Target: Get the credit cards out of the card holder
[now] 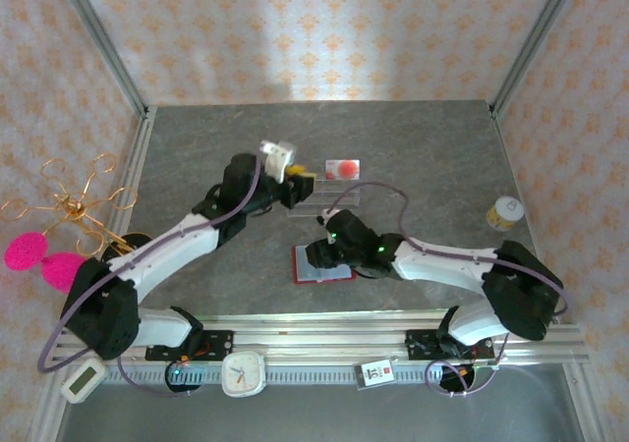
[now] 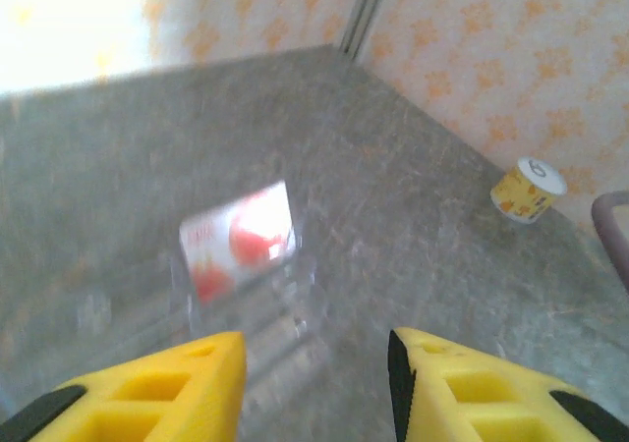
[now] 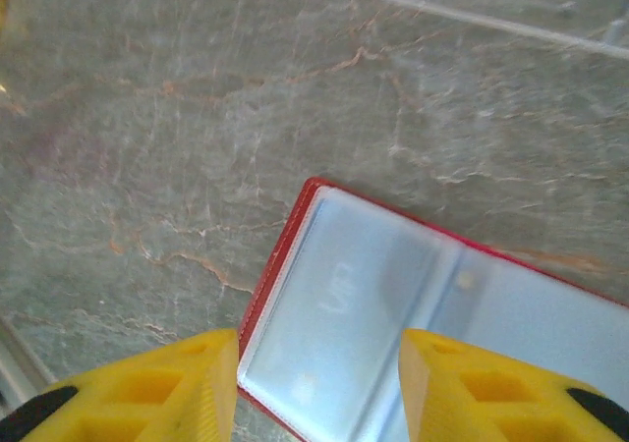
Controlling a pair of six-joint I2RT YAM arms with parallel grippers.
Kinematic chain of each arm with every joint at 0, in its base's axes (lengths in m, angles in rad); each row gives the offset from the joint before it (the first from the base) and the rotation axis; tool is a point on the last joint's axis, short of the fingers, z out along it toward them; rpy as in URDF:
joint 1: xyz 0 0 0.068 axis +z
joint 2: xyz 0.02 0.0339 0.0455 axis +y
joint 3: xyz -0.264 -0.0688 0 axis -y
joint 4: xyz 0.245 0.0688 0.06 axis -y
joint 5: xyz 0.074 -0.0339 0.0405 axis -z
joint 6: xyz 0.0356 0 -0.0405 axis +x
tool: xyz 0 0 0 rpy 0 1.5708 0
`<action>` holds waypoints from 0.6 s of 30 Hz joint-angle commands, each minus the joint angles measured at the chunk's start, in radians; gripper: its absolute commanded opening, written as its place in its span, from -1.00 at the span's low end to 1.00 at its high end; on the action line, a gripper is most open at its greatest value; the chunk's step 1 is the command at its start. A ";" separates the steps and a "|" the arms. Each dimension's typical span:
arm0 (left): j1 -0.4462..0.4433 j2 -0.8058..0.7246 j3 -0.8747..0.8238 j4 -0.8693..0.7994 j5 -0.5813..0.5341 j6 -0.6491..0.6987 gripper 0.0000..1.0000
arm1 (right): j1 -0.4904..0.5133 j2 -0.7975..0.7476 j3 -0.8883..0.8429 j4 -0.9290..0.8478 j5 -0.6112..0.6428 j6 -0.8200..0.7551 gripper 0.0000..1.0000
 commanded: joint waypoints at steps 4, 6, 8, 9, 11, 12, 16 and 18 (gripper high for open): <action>0.004 -0.213 -0.280 0.120 -0.057 -0.329 -0.13 | 0.107 0.136 0.090 -0.042 0.235 -0.056 -0.08; 0.005 -0.281 -0.337 0.091 -0.103 -0.352 -0.12 | 0.128 0.174 0.112 -0.051 0.268 -0.057 -0.08; 0.004 -0.337 -0.382 0.073 -0.137 -0.369 -0.12 | 0.146 0.205 0.127 -0.059 0.293 -0.057 -0.09; 0.005 -0.362 -0.401 0.068 -0.151 -0.378 -0.10 | 0.155 0.221 0.136 -0.065 0.310 -0.058 -0.09; 0.004 -0.389 -0.426 0.057 -0.169 -0.378 -0.08 | 0.167 0.257 0.151 -0.078 0.330 -0.059 -0.09; 0.004 -0.394 -0.430 0.050 -0.179 -0.378 -0.07 | 0.171 0.279 0.159 -0.090 0.336 -0.056 -0.09; 0.004 -0.387 -0.438 0.036 -0.175 -0.378 -0.09 | 0.184 0.333 0.169 -0.128 0.372 -0.042 -0.20; 0.005 -0.385 -0.450 0.039 -0.176 -0.378 -0.09 | 0.184 0.338 0.160 -0.127 0.379 -0.024 -0.41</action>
